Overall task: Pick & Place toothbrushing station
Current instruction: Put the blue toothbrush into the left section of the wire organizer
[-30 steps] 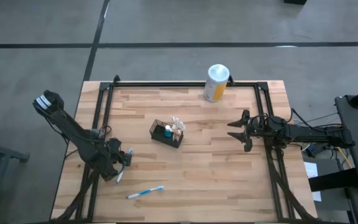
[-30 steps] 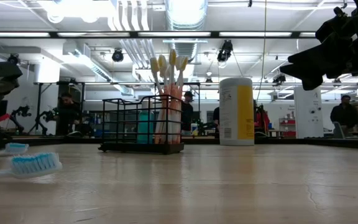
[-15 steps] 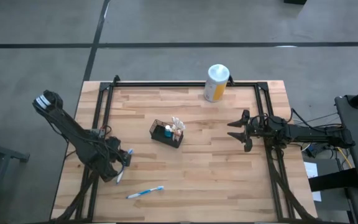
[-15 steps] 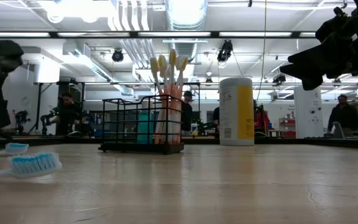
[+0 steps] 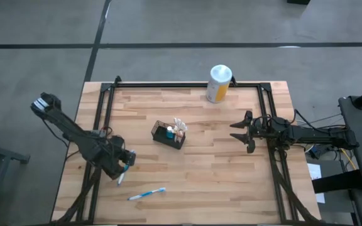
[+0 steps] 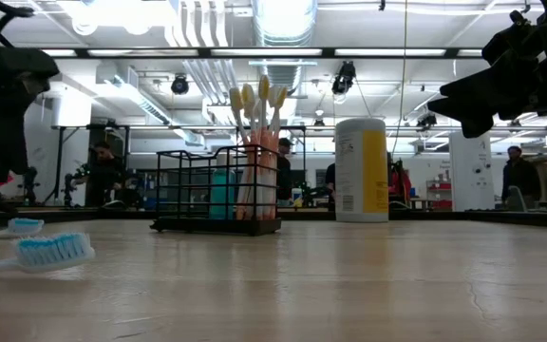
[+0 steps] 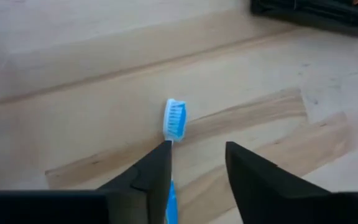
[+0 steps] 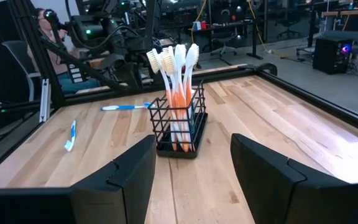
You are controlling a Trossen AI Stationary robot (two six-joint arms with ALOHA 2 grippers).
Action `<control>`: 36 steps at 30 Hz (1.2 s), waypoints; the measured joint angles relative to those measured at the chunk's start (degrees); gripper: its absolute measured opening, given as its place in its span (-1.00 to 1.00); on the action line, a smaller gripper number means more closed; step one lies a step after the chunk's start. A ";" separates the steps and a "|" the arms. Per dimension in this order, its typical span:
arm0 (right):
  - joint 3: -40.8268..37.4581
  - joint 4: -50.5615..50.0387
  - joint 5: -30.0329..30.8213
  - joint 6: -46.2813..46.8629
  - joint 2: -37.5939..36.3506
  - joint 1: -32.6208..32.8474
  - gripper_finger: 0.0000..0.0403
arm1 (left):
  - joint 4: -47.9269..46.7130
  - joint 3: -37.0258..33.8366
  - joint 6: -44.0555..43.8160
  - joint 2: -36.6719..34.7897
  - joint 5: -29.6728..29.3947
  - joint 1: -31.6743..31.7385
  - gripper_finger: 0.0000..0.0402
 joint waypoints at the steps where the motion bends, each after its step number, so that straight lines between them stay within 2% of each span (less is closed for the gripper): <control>1: 0.00 0.01 0.00 0.00 0.00 -0.01 0.01 | 0.07 0.00 0.48 0.00 0.09 0.60 -0.21; 6: 0.00 0.01 0.00 0.00 -0.01 -0.01 0.01 | 0.53 0.00 3.73 0.00 0.26 3.71 -0.12; 15: 0.00 0.01 0.00 0.00 0.00 -0.01 0.01 | 4.88 0.00 14.24 2.06 3.09 10.02 -0.12; 21: 0.00 -0.01 0.00 0.00 0.00 0.01 0.01 | 4.91 0.00 14.45 5.15 5.59 11.17 -0.12; 36: 0.00 -0.01 -0.02 0.00 0.00 0.01 0.01 | 6.74 -0.04 14.45 12.08 5.77 11.63 -0.12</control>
